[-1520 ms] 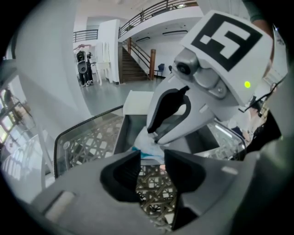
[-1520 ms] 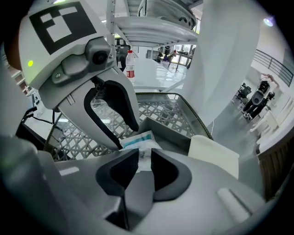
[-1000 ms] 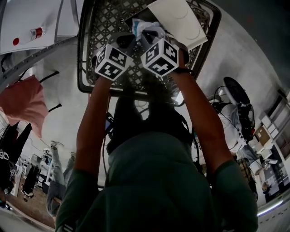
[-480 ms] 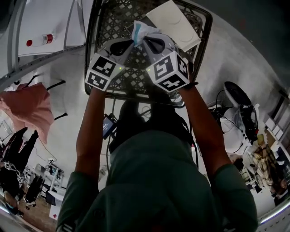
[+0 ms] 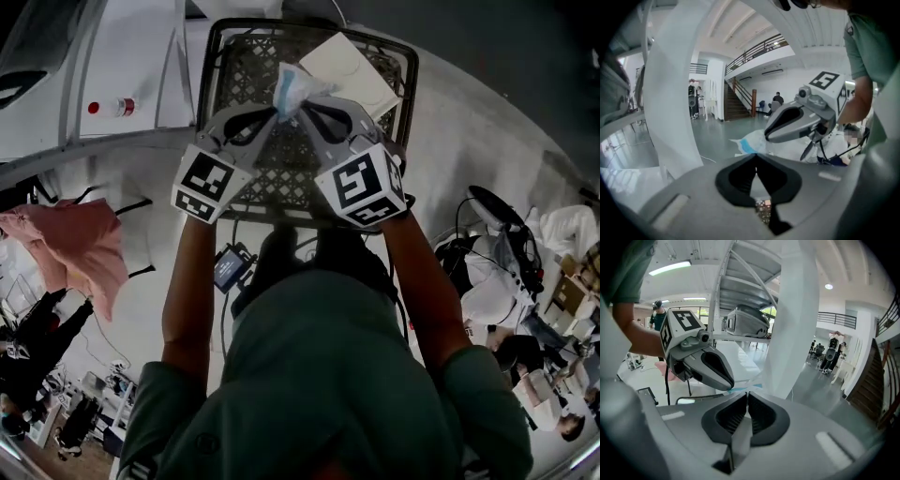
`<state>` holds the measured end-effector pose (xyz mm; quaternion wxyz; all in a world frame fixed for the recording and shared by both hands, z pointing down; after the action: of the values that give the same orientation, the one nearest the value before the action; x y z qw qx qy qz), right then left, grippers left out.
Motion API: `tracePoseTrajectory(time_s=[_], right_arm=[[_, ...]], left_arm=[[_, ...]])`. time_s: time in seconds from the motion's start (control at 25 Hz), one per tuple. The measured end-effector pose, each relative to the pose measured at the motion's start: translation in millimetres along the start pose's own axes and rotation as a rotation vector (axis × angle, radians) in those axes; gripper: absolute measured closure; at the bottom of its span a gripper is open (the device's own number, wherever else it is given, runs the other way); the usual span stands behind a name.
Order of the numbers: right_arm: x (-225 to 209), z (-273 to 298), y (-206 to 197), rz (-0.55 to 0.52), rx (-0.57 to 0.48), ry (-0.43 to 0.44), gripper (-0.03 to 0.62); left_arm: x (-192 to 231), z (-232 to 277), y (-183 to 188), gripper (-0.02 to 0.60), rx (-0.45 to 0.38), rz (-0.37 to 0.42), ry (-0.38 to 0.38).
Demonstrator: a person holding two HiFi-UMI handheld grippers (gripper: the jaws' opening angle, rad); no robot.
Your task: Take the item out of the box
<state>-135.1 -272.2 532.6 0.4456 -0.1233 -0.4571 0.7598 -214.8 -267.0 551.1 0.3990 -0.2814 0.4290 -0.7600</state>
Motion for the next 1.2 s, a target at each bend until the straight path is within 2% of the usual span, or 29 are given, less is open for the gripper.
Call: tracePoseTrajectory(time_s=[0.2,0.4,0.48,0.56,0.68,0.84,0.92,1.04,1.2], right_arm=[[-0.8,-31.1,21.6,0.001,-0.067,-0.030,0.576],[9.4,-61.4,27.8,0.007,-0.118,-0.028,0.576],[4.9,-88.5,40.8,-0.001,-0.153,-0.049,0.579],[-15.2,-129.4,57.9,-0.009,-0.184,-0.072,0.580],[-80.1,-208.2,86.4,-0.003,-0.210,-0.076,0.580],[-176.9,-275.4,170.9,0.032,-0.419,0.033,0.580],[-218.9,-313.9,192.2,0.038,-0.440,0.039,0.580],[-245.2,-346.3,207.3,0.040,-0.442,0.022,0.582],[-248.4,-359.6,214.1,0.036,-0.461,-0.007,0.582]], left_arm=[[-12.7,-17.8,29.4,0.578,-0.034,0.061,-0.005],[-36.2,-33.3,42.3,0.578,-0.074,0.092,0.013],[-49.6,-41.1,68.1,0.578,-0.099,0.128,0.025],[-67.6,-41.7,115.0,0.578,-0.124,0.169,0.028],[-101.2,-26.5,218.2,0.578,-0.142,0.205,0.040],[-102.9,-42.9,377.5,0.578,-0.028,0.299,0.214],[-112.8,-32.7,438.8,0.578,-0.030,0.317,0.224],[-124.7,-27.5,482.4,0.578,-0.066,0.333,0.214],[-131.7,-31.0,495.5,0.578,-0.101,0.360,0.209]])
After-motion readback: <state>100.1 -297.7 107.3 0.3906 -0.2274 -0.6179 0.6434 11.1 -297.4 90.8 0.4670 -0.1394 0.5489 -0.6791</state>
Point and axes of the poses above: the fingertips, and each gripper's own axes: z forward along the fingers, x to its left, y out of its top, the point moved 4 cm from there along -z, backward along the fingers, and after that the axes turned 6 degrees about -y, right-handed, at the moved point
